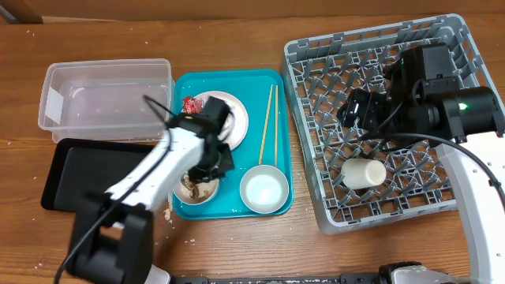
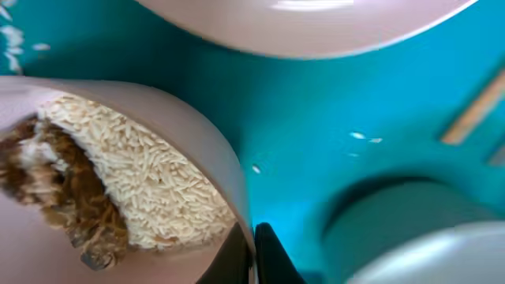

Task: Sort waste into correct bins and load items into the dishwasher
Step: 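Grasp the small pink bowl of food with the left gripper, then tip the pink bowl over the black tray to dump the food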

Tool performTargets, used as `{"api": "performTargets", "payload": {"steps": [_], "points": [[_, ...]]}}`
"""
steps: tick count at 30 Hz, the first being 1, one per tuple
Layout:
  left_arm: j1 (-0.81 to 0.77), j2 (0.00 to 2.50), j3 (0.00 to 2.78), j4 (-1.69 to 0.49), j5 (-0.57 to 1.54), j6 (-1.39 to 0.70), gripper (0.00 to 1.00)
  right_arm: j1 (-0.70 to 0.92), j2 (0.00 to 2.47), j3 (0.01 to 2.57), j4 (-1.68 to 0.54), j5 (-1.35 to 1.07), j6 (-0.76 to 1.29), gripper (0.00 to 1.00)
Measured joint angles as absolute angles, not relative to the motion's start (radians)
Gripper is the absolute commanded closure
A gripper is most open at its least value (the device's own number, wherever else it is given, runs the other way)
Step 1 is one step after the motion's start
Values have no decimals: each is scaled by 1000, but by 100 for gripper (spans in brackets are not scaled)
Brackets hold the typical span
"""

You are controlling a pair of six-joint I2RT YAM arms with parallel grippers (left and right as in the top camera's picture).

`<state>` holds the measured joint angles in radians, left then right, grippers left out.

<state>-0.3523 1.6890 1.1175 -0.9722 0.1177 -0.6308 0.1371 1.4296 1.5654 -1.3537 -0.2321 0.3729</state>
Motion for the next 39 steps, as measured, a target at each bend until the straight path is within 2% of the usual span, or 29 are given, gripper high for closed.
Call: {"api": "performTargets", "payload": {"steps": [4,8,11,12,15,19,23,28,33,36,39], "points": [[-155,1560,1119,-979,310,-537,96,138,1430,1565,-1354,-233,373,4],[166,1478,1126,-996,556,-382,96,138,1430,1565,-1354,-232,373,3],[424,1534,1126,-1000,788,-258,96,138,1430,1565,-1354,-232,373,3],[456,1554,1126,-998,822,-240,96,137,1430,1565,-1355,-232,373,3],[622,1709,1127,-987,1124,-147,96,138,1430,1565,-1362,-232,373,3],[699,1856,1128,-1004,1388,-120,96,138,1430,1565,-1366,-232,373,3],[708,1906,1128,-1023,1499,-120,96,137,1430,1565,-1374,-232,373,3],[708,1906,1130,-1134,1536,-78,96,137,1430,1565,-1381,-232,373,3],[720,1906,1138,-1525,1534,196,96,137,1430,1565,-1389,-232,373,2],[830,1906,1138,-1586,1512,358,96,138,1430,1565,-1388,-232,373,1],[943,1906,1138,-1580,1455,426,96,138,1430,1565,-1388,-232,373,0]]}}
